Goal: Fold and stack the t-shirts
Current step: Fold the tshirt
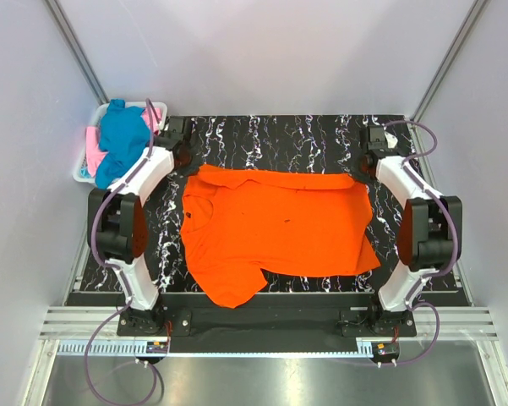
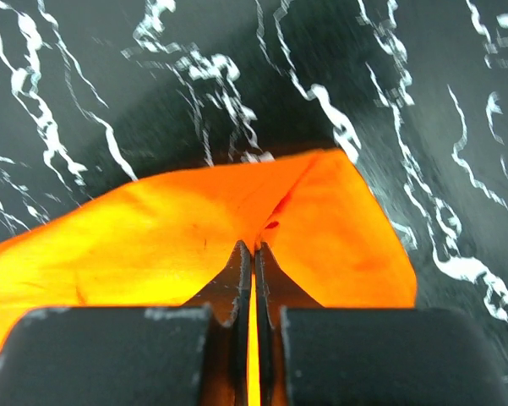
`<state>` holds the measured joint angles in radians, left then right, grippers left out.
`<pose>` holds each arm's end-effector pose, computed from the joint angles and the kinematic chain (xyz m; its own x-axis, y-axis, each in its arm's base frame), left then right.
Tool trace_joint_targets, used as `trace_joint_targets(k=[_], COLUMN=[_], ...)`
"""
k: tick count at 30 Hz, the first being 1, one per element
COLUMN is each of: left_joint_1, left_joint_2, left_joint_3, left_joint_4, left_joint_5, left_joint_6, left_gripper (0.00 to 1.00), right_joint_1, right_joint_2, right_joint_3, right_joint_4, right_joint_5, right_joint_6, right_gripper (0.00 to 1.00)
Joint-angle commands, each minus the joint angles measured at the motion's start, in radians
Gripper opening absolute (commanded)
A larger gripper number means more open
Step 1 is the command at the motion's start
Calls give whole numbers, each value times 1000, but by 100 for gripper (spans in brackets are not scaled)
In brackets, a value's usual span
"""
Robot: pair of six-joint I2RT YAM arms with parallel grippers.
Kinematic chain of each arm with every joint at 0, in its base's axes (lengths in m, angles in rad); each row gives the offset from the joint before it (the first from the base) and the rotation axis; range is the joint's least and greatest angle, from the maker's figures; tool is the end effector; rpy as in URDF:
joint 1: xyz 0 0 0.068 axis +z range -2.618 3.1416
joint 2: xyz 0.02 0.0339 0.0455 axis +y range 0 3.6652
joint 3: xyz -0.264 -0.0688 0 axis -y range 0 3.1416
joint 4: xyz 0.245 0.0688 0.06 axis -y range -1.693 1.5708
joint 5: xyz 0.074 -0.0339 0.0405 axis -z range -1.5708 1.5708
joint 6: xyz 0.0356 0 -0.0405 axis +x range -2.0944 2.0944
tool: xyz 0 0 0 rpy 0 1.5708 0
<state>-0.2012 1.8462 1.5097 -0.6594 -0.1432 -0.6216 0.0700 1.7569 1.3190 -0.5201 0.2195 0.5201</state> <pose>0.3952 -0.0754 0.2516 -0.7394 -0.4374 -0.5118 -0.3799 0.8987 -0.2193 0.3783 0.0188 0.2344 -0.6800 0.4386 -0.5876 0.4547 0.8809 0.1313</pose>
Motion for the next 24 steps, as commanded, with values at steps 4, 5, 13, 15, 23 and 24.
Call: trace_joint_targets(k=[4, 5, 13, 15, 23, 24], left_joint_1=[-38, -43, -81, -90, -98, -98], left_joint_2=[-155, -168, -300, -343, -469, -466], left_joint_3=[-100, -112, -235, -264, -330, -333], left_joint_4=[14, 15, 7, 0, -8, -8], left_joint_5=[-19, -24, -53, -77, -142, -130], left_joint_6=[-21, -23, -56, -61, -84, -81], left_gripper=[0, 0, 0, 0, 0, 0], right_joint_1=[-3, -4, -3, -3, -3, -3], right_joint_2=[-123, -147, -235, -263, -292, -290], right_joint_3=[-76, -99, -184, -207, -234, -237], right_joint_4=[-52, -52, -72, -78, -92, -93], right_joint_5=[37, 37, 50, 61, 89, 90], right_joint_6=[46, 47, 80, 87, 95, 97], right_gripper=[0, 0, 0, 0, 0, 0])
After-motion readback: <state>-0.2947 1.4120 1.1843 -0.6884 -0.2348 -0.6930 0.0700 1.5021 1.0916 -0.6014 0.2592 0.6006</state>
